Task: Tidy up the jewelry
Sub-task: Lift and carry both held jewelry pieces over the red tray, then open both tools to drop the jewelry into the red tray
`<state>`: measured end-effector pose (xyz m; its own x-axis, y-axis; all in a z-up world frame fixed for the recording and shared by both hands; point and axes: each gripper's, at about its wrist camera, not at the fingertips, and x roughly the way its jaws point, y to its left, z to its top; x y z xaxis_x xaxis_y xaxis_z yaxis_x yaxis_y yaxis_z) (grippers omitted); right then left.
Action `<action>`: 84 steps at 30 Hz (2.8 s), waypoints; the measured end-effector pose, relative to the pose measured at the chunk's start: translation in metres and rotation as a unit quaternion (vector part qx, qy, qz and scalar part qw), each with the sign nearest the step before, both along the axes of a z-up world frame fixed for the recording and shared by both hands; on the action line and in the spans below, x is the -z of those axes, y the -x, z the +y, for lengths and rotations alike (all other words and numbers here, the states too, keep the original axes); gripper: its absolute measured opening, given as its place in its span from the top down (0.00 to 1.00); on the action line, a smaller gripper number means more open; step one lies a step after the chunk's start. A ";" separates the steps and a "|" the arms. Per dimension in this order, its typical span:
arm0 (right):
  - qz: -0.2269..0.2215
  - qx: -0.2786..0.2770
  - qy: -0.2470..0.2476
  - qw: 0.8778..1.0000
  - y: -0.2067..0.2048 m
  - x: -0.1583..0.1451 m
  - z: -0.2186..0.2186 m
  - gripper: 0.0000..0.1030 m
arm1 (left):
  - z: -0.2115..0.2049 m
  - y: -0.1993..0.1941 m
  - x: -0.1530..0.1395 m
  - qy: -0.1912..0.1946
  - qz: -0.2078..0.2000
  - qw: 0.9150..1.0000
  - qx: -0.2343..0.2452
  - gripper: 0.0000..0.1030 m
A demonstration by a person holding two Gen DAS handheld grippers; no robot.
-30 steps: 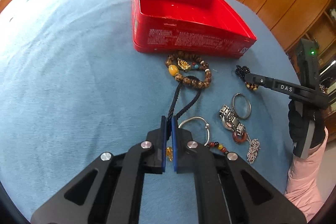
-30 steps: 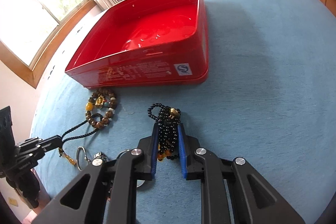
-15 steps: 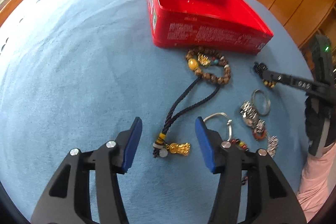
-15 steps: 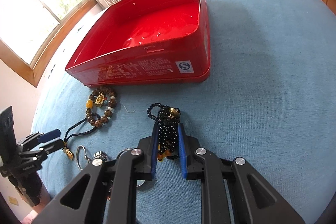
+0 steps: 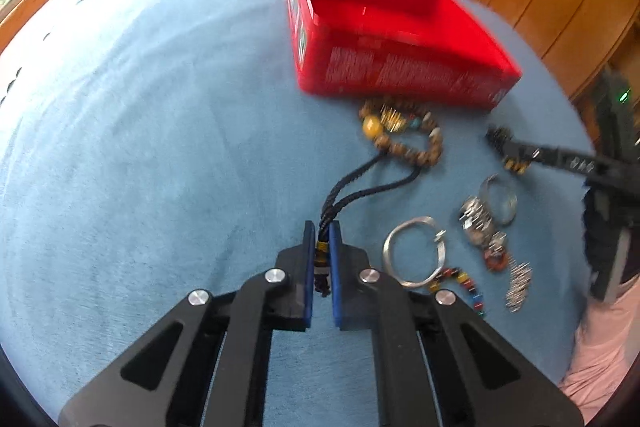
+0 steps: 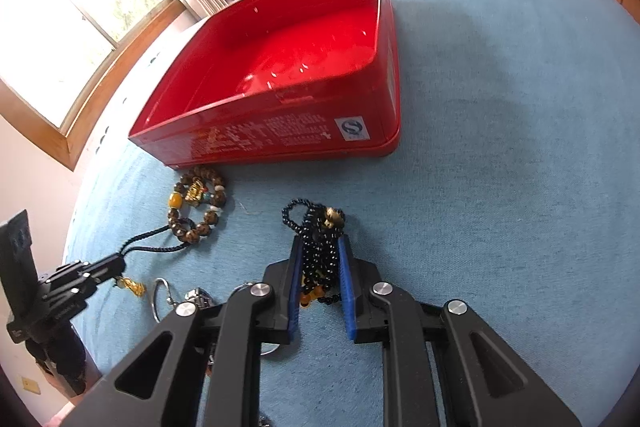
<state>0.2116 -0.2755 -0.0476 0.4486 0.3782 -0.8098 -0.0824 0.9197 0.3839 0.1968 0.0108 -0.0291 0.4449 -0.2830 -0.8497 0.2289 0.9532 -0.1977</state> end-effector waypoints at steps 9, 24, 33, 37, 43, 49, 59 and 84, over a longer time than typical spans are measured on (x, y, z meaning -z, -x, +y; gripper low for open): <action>-0.036 -0.018 -0.021 0.999 0.017 -0.030 0.003 0.96 | 0.010 0.007 -0.030 0.064 -0.028 0.997 -0.014 0.95; 0.000 -0.023 0.070 0.997 -0.005 0.005 0.026 0.44 | 0.018 0.023 -0.060 0.128 -0.076 0.989 -0.015 0.95; -0.013 -0.021 0.096 0.995 0.001 0.005 0.030 0.83 | 0.014 0.011 -0.043 0.111 -0.050 0.992 -0.025 0.95; -0.017 -0.026 0.034 0.999 0.005 -0.006 0.018 0.86 | 0.015 0.006 -0.039 0.105 -0.041 0.993 -0.036 0.95; -0.051 -0.036 -0.018 0.998 0.020 -0.037 0.009 0.87 | 0.011 0.006 -0.046 0.096 -0.045 0.993 -0.041 0.95; -0.063 -0.047 -0.030 0.996 0.022 -0.062 0.012 0.87 | -0.003 -0.001 -0.083 0.081 -0.079 0.993 -0.028 0.95; -0.082 -0.018 -0.026 0.996 -0.048 -0.092 0.025 0.87 | -0.052 -0.077 -0.100 0.082 -0.099 0.992 -0.013 0.95; -0.068 0.028 0.034 0.997 -0.142 -0.046 0.030 0.71 | -0.077 -0.187 -0.034 0.038 -0.035 0.998 -0.044 0.60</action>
